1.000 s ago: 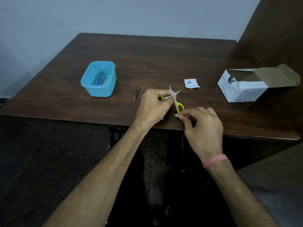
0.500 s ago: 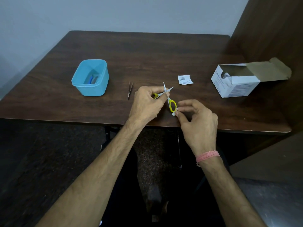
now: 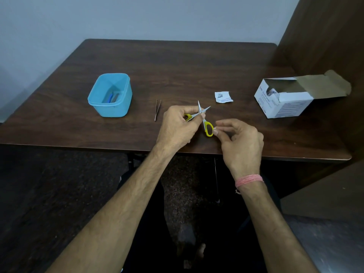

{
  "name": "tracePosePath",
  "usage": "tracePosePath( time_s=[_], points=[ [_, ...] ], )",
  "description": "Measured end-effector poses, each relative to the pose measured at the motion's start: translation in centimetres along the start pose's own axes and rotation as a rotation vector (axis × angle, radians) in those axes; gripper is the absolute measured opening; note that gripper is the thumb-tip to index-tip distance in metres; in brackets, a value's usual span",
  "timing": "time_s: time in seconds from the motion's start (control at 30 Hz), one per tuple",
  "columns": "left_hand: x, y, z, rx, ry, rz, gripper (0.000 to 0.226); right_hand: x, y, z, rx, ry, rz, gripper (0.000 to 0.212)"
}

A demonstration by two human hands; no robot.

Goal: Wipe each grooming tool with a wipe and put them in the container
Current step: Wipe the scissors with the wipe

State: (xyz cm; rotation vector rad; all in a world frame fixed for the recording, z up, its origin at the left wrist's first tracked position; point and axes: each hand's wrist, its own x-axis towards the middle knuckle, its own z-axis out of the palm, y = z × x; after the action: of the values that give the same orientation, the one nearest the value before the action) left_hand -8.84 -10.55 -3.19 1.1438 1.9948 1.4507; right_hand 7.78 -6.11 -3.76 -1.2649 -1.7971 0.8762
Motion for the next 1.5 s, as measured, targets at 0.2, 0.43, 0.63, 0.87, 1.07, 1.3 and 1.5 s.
tracePosePath(
  time_s=[0.2,0.43,0.63,0.87,1.07,1.3,1.5],
  points=[
    [0.9,0.1,-0.6,0.008,-0.009,0.002,0.013,1.2,-1.1,0.4,0.159,0.027,0.021,0.018],
    [0.9,0.0,-0.6,0.006,0.006,0.008,0.014,0.5,-1.1,0.1,0.103,-0.030,0.000,0.027],
    [0.9,0.0,-0.6,0.000,0.018,0.009,0.016,0.9,-1.0,-0.4,0.196,-0.087,0.053,0.028],
    [0.9,-0.1,-0.5,-0.012,0.014,0.000,0.015,1.5,-0.6,-1.0,0.308,-0.208,0.085,0.036],
    [0.8,0.1,-0.7,-0.002,0.002,-0.008,0.018,2.2,-0.8,-0.8,0.284,-0.234,0.068,0.043],
    [0.7,0.2,-0.7,-0.001,0.011,-0.005,0.018,1.9,-1.1,-0.7,0.228,-0.205,0.037,0.055],
    [0.7,0.2,-0.7,-0.004,0.014,-0.004,0.017,2.3,-1.5,-0.7,0.124,-0.195,0.016,0.042]
  ],
)
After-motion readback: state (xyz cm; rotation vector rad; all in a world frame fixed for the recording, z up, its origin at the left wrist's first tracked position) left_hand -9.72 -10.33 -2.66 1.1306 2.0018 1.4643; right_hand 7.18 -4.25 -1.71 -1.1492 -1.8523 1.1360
